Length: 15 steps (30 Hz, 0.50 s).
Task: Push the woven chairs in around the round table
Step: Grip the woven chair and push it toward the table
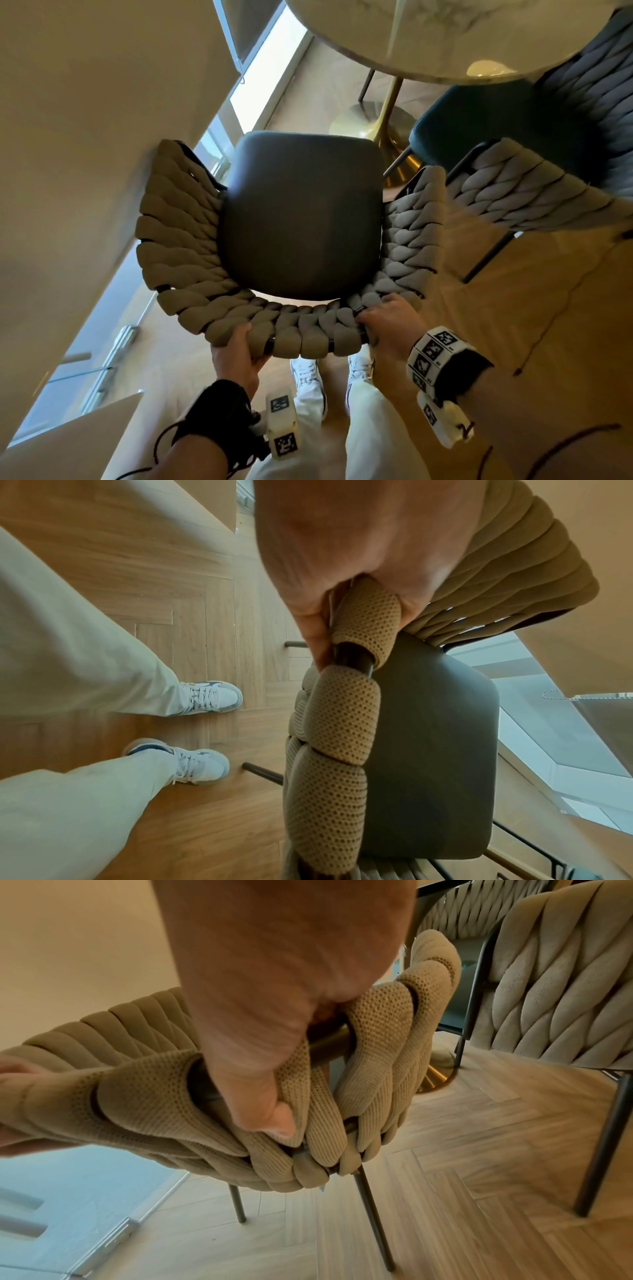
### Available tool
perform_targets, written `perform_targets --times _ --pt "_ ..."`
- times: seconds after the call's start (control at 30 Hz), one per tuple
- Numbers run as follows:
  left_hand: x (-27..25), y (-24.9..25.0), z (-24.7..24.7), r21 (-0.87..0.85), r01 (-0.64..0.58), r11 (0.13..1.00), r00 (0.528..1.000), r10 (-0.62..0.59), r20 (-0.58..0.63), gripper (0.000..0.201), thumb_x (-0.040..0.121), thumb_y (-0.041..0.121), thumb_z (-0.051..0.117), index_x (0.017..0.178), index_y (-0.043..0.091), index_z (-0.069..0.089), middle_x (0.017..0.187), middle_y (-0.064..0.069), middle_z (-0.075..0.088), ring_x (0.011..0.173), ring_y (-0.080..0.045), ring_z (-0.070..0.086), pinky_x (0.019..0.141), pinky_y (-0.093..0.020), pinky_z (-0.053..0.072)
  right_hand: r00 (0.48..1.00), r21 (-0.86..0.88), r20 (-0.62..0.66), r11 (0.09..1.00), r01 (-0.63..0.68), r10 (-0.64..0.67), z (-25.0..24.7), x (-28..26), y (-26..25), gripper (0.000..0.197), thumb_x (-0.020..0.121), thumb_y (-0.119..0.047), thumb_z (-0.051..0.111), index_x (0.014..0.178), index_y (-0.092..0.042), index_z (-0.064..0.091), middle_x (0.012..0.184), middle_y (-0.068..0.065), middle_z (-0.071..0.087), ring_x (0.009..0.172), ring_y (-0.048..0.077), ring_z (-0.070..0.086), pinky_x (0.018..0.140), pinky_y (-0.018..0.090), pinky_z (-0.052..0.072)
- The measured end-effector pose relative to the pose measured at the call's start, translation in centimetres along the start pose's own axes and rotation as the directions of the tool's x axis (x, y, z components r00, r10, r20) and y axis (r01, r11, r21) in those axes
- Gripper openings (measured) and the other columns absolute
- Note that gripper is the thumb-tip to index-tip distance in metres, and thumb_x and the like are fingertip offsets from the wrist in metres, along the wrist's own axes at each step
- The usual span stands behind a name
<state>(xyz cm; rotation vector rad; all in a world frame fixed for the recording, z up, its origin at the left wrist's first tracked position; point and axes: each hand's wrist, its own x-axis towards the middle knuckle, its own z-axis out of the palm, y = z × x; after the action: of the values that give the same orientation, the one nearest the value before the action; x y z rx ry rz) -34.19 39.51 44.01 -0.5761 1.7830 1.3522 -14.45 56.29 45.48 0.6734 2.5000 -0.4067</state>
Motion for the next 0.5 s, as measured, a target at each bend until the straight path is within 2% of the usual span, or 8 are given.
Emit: perform_targets --times 0.07,0.13,0.17,0.23,0.3,0.37,0.43,0.5 --pt "-0.1 0.1 -0.6 0.045 0.011 0.999 0.998 -0.014 0.062 0.049 0.093 0.022 0.064 0.14 0.023 0.048 0.122 -0.01 0.064 0.106 -0.029 0.065 0.067 -0.039 0.062 0.999 0.016 0.036 1.0 0.004 -0.004 -0.3 0.0 -0.1 0.022 0.083 -0.035 0.061 0.104 -0.029 0.065 0.096 -0.005 0.07 0.093 0.016 0.063 0.108 0.04 0.033" --pt "0.3 0.7 -1.5 0.079 0.032 0.996 0.997 -0.037 0.061 0.052 0.091 0.031 0.067 0.139 0.026 0.048 0.128 -0.011 0.063 0.113 -0.033 0.063 0.083 -0.047 0.058 0.997 0.093 0.082 0.996 0.005 -0.013 -1.0 0.2 0.0 0.046 0.078 -0.046 0.067 0.121 -0.033 0.059 0.112 -0.006 0.067 0.108 0.016 0.059 0.112 0.04 0.028" --pt "0.7 1.2 -2.0 0.083 0.027 0.996 0.999 -0.03 0.042 0.054 0.089 0.037 0.068 0.138 0.025 0.048 0.128 -0.011 0.063 0.114 -0.033 0.063 0.086 -0.048 0.056 0.996 0.152 0.087 0.988 -0.005 -0.008 -1.3 0.2 0.3 0.06 0.074 -0.051 0.069 0.13 -0.034 0.053 0.122 -0.007 0.063 0.116 0.016 0.055 0.113 0.039 0.027" --pt "1.8 2.5 -2.4 0.062 0.011 0.998 1.0 -0.009 -0.027 0.064 0.086 0.045 0.069 0.14 0.019 0.048 0.128 -0.011 0.064 0.111 -0.031 0.064 0.081 -0.044 0.056 0.997 0.233 0.066 0.972 -0.044 0.029 -1.4 -0.1 1.1 0.079 0.071 -0.056 0.071 0.141 -0.034 0.043 0.14 -0.007 0.05 0.133 0.018 0.04 0.115 0.04 0.019" --pt "3.1 4.0 -2.3 0.045 -0.002 0.999 0.996 0.006 -0.094 0.071 0.086 0.049 0.068 0.144 0.017 0.044 0.132 -0.011 0.061 0.114 -0.031 0.063 0.082 -0.045 0.055 0.996 0.304 -0.024 0.95 -0.072 0.083 -1.1 -1.0 1.5 0.083 0.071 -0.06 0.07 0.144 -0.034 0.039 0.15 -0.007 0.039 0.144 0.018 0.026 0.119 0.04 0.01" --pt "4.0 5.0 -2.0 0.075 0.027 0.997 0.994 -0.019 -0.107 0.066 0.093 0.046 0.059 0.149 0.015 0.04 0.145 -0.012 0.053 0.129 -0.034 0.056 0.098 -0.048 0.05 0.97 0.427 -0.165 0.899 -0.095 0.181 -0.4 -2.1 1.7 0.074 0.076 -0.055 0.068 0.141 -0.032 0.043 0.152 -0.005 0.037 0.146 0.017 0.023 0.121 0.041 0.012" --pt "4.8 5.3 -1.6 0.101 0.042 0.994 0.99 -0.027 -0.137 0.064 0.096 0.044 0.055 0.149 0.011 0.039 0.152 -0.013 0.047 0.138 -0.034 0.049 0.108 -0.046 0.044 0.877 0.536 -0.314 0.831 -0.152 0.363 0.3 -2.5 2.0 0.065 0.079 -0.049 0.068 0.138 -0.029 0.047 0.149 -0.001 0.041 0.141 0.019 0.031 0.117 0.043 0.027" --pt "5.1 5.4 -1.5 0.136 0.04 0.99 0.984 -0.015 -0.177 0.067 0.095 0.044 0.057 0.15 0.01 0.039 0.154 -0.014 0.045 0.139 -0.035 0.047 0.11 -0.046 0.043 0.716 0.704 -0.347 0.672 -0.227 0.606 0.3 -2.3 2.3 0.064 0.081 -0.043 0.067 0.138 -0.026 0.044 0.147 0.003 0.04 0.136 0.022 0.038 0.11 0.042 0.037"
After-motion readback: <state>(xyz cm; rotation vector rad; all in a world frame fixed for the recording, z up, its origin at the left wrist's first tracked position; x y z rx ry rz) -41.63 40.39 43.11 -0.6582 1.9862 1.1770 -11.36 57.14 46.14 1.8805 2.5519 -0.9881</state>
